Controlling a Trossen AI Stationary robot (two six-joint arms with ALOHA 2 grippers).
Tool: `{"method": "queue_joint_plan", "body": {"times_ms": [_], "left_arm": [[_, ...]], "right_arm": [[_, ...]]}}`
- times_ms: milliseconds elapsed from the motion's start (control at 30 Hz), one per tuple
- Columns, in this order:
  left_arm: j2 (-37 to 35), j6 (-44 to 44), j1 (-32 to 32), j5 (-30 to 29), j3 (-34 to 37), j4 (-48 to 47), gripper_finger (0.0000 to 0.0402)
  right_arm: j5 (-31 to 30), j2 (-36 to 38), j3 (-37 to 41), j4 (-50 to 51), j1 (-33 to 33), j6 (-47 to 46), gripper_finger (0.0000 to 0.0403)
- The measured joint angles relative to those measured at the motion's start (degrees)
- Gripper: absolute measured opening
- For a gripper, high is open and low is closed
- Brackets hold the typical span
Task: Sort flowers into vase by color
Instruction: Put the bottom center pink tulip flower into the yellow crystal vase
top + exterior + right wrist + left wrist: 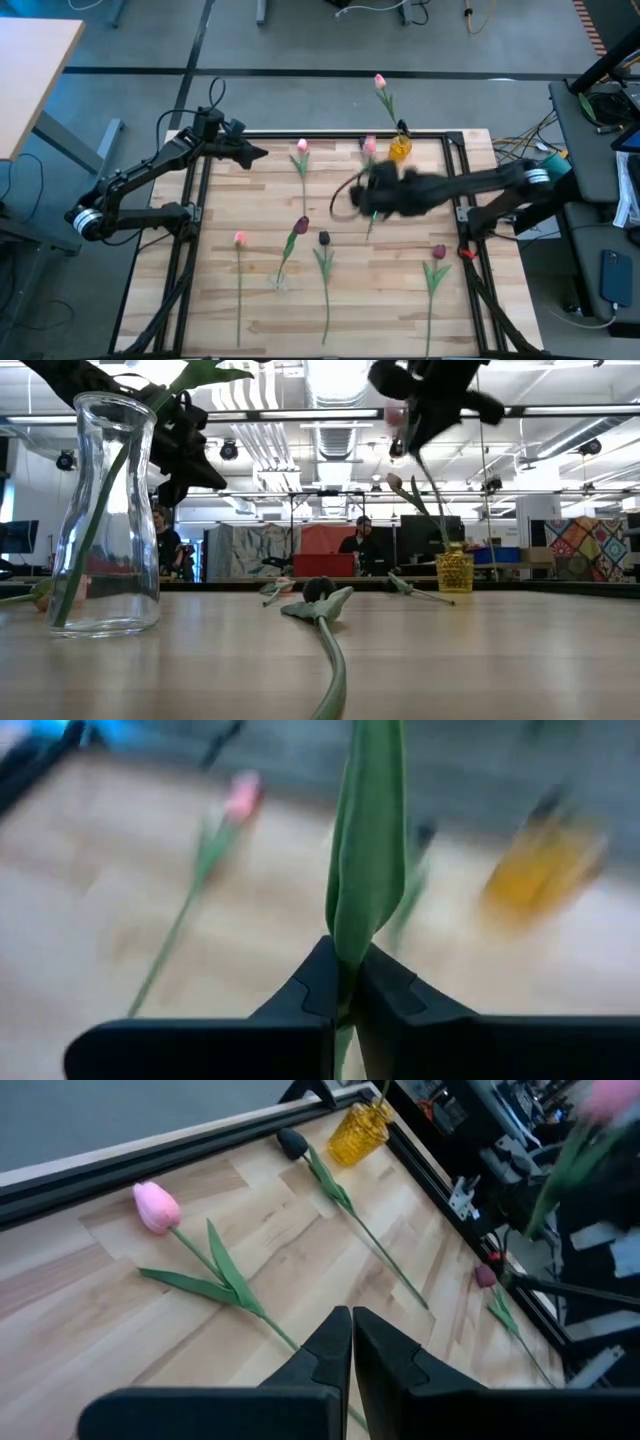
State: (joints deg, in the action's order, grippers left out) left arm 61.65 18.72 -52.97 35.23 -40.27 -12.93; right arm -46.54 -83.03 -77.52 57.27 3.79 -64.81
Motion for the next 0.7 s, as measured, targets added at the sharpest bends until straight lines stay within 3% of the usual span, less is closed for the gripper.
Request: {"method": "queue_joint_plan", "body": {"times_ms": [100,233,433,533,700], "left_arm": [[0.0,0.21,0.0,-1.38,0.0,0.82,0.0],[0.0,-0.24,-0.02,-1.83,0.0,2.0,0.0],[0.0,-0.24,0.0,-2.0,0.0,3.94,0.0],[0.0,-0.24,-0.02,-3.04,0.0,3.93,0.0],[0.0,-0.36,-0.02,-3.31,0.0,3.96,0.0]], "right_arm": [[-7.39,5.89,0.37,-2.54,-6.38,15.79,0.0013],[-8.38,13.12,2.85,-12.28,-16.12,36.67,0.0012],[4.45,19.77,10.29,-37.84,-29.64,64.15,0.001],[10.51,20.76,14.01,-46.6,-35.29,69.46,0.0009],[16.55,21.07,18.82,-52.85,-41.13,73.0,0.0009]]}}
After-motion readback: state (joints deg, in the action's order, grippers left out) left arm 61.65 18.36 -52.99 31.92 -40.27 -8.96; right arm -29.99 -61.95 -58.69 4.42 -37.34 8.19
